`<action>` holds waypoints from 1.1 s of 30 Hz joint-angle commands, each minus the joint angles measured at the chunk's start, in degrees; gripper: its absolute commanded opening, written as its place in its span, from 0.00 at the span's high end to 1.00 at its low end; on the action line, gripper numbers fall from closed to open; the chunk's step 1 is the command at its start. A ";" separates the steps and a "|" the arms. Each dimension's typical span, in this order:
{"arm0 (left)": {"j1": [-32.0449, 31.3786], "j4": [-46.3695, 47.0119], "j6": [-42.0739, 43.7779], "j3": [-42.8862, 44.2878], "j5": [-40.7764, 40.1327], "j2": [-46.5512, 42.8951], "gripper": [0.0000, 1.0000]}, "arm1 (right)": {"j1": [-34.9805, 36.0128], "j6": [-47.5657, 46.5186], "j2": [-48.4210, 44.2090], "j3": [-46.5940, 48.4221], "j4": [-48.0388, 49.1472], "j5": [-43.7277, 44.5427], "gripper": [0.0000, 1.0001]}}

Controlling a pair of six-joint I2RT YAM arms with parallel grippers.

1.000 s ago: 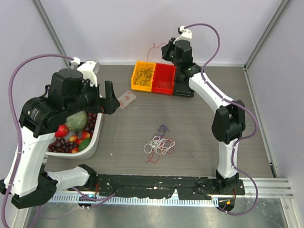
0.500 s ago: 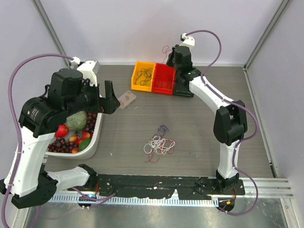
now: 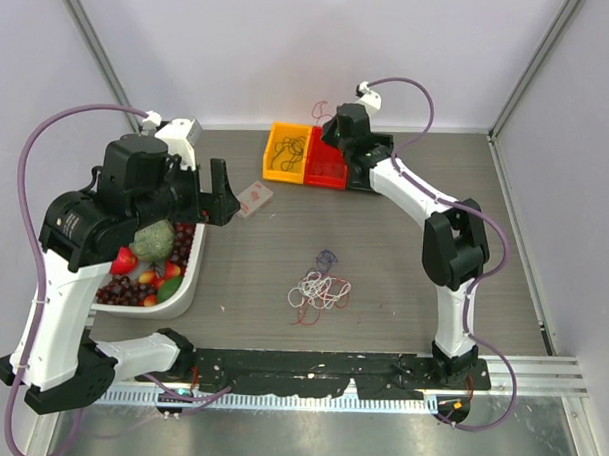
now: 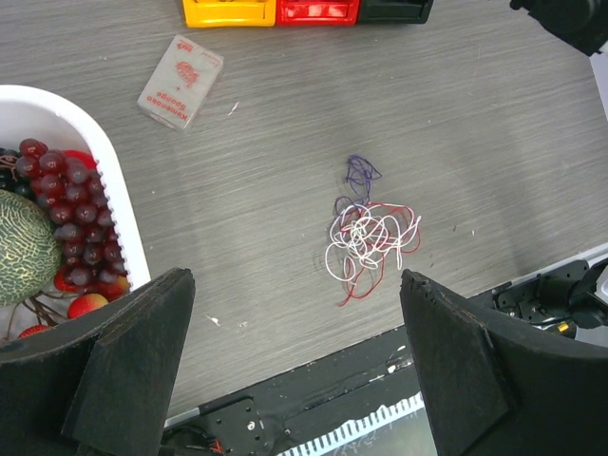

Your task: Untangle the cables

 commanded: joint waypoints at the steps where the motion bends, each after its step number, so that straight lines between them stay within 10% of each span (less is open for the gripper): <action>1: 0.15 -0.01 1.04 2.14 -1.02 -0.21 0.07 | -0.28 4.42 1.74 -0.69 0.50 -1.27 0.99; 13: 0.07 1.04 1.48 1.52 -0.75 0.49 0.06 | -1.68 4.77 0.24 -7.73 -3.01 -6.81 0.99; 33: 0.07 0.52 0.86 1.35 -0.05 0.32 0.06 | -3.27 -3.13 23.53 18.72 -10.92 -6.90 0.99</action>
